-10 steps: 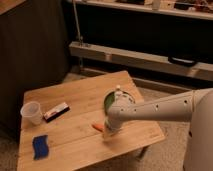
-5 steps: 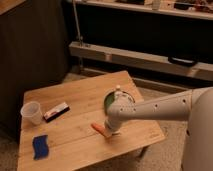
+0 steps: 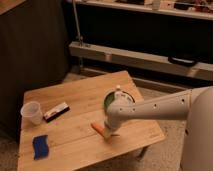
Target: Drag the pepper across the table
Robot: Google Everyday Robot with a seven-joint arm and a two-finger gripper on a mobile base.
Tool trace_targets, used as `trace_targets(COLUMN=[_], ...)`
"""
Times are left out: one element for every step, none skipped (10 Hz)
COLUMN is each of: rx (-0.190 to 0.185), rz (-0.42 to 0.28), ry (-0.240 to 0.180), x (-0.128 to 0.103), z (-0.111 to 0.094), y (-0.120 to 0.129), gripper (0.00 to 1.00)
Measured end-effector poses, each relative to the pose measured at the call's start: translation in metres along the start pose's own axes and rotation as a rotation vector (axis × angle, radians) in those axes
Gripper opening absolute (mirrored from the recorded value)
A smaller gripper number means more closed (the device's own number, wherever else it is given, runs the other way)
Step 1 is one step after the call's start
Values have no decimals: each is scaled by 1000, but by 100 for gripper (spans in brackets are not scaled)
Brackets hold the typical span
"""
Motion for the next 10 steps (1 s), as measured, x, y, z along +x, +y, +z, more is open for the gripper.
trace_targets(rx=[-2, -5, -9, -8, -7, -7, -7, -7, -3, -4], rz=[-5, -18, -30, -35, -37, -45, -52, -52, -55, -60], ry=[-3, -8, -11, -11, -6, -5, -7, -6, -9, -12], x=[-5, -18, -32, -37, -39, -46, -52, -54, -58, -64], z=[0, 1, 3, 4, 5, 7, 8, 8, 9, 9], y=[2, 6, 11, 11, 11, 12, 14, 13, 12, 14], gripper=[3, 3, 3, 3, 3, 3, 3, 3, 3, 3])
